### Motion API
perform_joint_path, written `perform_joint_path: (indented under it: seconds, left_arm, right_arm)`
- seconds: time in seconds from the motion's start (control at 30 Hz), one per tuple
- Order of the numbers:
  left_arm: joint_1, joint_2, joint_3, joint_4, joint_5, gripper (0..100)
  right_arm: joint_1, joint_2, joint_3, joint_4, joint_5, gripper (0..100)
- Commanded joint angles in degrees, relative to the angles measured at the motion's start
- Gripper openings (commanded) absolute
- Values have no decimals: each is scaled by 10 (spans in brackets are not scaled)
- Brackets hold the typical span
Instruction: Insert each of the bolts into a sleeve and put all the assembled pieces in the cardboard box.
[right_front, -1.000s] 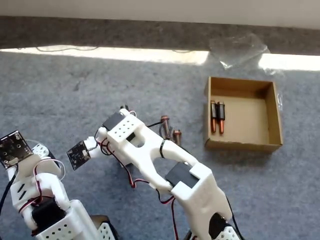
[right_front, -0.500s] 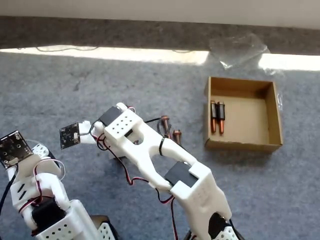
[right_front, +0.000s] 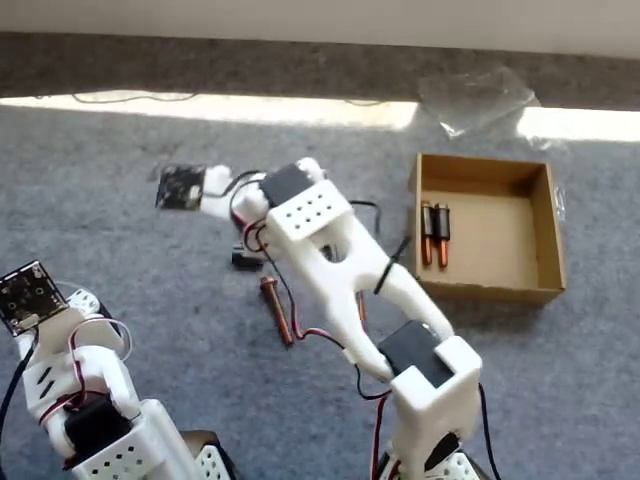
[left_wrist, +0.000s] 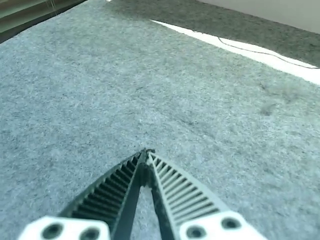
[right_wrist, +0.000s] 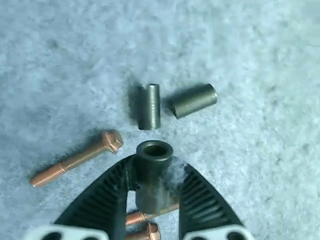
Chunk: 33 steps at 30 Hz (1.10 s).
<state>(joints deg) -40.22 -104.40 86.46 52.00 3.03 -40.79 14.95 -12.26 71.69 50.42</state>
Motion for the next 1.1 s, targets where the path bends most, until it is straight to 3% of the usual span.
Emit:
perform_joint_path:
  seconds: [0.0, 0.37, 0.7, 1.07]
  left_arm:
    - [39, -3, -4, 2, -1, 6]
    - [96, -3, 15, 3, -2, 6]
    - [96, -3, 27, 2, -2, 6]
    - [96, -3, 27, 3, -2, 6]
  right_arm:
    - [42, -54, -31, 6, -40, 4]
    - [135, -52, -27, 3, -242, 4]
    - [203, -15, -25, 4, -323, 4]
    - [240, 117, -57, 0, -349, 4]
